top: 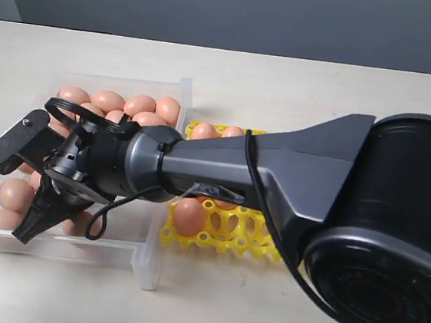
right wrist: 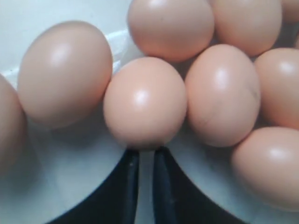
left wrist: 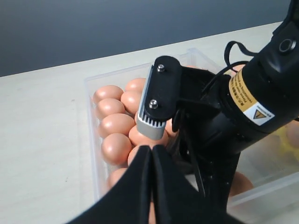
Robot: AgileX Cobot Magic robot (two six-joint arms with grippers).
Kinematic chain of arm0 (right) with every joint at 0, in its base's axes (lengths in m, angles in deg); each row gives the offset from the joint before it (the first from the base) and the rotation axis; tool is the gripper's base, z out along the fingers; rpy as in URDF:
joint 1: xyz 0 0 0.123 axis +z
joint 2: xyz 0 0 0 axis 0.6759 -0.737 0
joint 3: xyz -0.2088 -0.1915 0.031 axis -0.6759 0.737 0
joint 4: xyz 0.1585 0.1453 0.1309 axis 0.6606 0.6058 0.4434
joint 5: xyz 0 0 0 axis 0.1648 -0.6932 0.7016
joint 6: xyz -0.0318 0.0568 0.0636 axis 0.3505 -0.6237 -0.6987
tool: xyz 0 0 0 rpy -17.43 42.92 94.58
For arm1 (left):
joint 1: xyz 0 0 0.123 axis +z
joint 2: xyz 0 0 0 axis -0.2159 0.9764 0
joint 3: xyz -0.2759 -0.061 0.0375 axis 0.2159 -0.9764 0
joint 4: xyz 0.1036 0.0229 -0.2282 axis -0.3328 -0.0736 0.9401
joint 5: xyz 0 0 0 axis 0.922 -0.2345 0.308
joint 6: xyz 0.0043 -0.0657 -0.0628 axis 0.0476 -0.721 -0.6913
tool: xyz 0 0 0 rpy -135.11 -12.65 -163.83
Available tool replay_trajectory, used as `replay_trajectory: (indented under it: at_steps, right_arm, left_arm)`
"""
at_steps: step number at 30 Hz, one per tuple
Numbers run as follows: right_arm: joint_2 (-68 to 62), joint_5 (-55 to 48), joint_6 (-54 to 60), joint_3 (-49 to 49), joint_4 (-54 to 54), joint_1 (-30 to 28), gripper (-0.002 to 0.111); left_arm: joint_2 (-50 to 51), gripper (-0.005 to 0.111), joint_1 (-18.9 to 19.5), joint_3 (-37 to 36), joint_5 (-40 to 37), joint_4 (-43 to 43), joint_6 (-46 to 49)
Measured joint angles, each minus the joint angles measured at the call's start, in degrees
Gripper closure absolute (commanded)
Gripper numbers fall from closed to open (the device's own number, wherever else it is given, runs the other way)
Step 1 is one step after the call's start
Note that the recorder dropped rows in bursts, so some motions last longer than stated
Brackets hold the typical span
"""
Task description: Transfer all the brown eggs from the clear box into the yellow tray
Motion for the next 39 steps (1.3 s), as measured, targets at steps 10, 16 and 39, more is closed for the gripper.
replay_trajectory:
  at_steps: [10, 16, 39]
  right_arm:
    - [8.27, -4.36, 0.00, 0.00, -5.22, 0.00, 0.107]
    - [9.83, -8.82, 0.00, 0.00, -6.68, 0.00, 0.107]
    - [6.50, -18.06, 0.11, 0.00, 16.36, 0.00, 0.069]
  left_arm:
    - [0.00, 0.106, 0.00, 0.00, 0.00, 0.00, 0.00]
    - [0.00, 0.106, 0.00, 0.00, 0.00, 0.00, 0.00]
    - [0.00, 0.106, 0.00, 0.00, 0.00, 0.00, 0.00]
